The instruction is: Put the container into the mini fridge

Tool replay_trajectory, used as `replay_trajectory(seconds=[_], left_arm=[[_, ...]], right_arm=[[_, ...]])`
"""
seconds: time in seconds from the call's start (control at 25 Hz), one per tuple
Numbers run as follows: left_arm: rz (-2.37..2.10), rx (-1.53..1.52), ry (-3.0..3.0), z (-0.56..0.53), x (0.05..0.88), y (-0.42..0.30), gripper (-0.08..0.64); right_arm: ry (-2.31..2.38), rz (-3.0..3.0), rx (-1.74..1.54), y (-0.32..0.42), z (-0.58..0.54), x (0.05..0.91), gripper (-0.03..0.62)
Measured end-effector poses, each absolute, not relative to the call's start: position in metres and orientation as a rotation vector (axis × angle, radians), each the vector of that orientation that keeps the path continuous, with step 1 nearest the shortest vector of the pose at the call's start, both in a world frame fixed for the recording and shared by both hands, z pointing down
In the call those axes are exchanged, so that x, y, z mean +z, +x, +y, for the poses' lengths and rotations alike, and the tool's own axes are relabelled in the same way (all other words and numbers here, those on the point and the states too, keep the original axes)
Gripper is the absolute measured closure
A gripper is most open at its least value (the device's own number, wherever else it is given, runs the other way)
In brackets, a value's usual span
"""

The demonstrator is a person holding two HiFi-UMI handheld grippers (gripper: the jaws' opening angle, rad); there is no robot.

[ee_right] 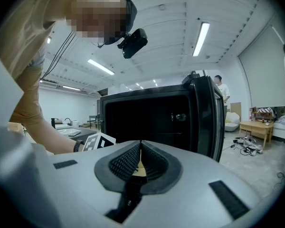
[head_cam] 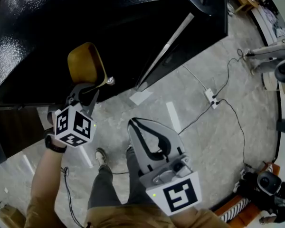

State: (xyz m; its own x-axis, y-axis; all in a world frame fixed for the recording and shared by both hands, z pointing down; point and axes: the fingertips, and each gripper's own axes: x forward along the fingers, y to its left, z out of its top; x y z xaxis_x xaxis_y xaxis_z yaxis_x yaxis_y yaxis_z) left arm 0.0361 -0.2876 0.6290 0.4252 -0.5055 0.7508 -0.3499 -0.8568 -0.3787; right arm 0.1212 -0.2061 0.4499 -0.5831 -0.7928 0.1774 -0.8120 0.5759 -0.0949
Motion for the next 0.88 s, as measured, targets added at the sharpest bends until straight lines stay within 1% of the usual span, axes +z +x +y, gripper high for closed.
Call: replay_trajectory(seconds=[0.88], left_arm=[[0.846, -1.528, -2.447, -0.300, 0.648, 0.044, 0.540]], right_arm=[[1.337, -2.697, 0.260, 0.133, -0.208, 0.453, 0.589]])
